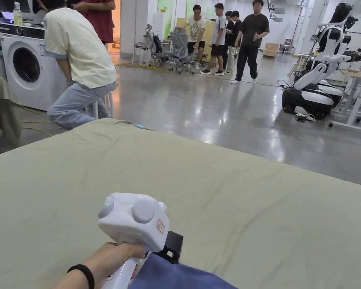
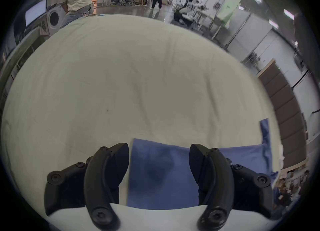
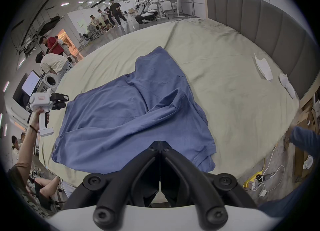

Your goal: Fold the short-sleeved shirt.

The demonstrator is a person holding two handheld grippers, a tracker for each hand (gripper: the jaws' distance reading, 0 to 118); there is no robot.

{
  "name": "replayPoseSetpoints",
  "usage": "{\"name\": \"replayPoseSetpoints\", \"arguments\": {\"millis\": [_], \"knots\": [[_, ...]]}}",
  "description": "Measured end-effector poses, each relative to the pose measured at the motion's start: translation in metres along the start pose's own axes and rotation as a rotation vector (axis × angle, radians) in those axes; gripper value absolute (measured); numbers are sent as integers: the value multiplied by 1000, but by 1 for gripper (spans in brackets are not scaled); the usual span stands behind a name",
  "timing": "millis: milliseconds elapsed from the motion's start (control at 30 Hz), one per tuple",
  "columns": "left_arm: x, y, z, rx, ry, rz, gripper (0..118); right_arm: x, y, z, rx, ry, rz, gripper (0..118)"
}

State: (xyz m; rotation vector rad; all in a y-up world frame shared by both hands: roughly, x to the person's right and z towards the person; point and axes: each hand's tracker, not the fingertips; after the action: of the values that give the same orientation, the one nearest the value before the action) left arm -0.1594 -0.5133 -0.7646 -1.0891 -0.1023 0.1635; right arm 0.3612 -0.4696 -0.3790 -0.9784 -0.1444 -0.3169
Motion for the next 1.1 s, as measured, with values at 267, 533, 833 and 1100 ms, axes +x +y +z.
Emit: {"name": "replayPoseSetpoints", "arguments": {"millis": [267,533,833,1100], "knots": [[14,-17,-1,-4,60,-68,64,-12,37,13,-24,2,-24,2],[11,-29,-3,-157,-16,-97,6,0,64,5,-16,23,2,2],[31,-35,-3,-113,49,-103,6,3,162,-36,63,35,9,95],[40,-44,1,-87,80,-147,6,28,229,-134,-107,-134,-35,89]]}}
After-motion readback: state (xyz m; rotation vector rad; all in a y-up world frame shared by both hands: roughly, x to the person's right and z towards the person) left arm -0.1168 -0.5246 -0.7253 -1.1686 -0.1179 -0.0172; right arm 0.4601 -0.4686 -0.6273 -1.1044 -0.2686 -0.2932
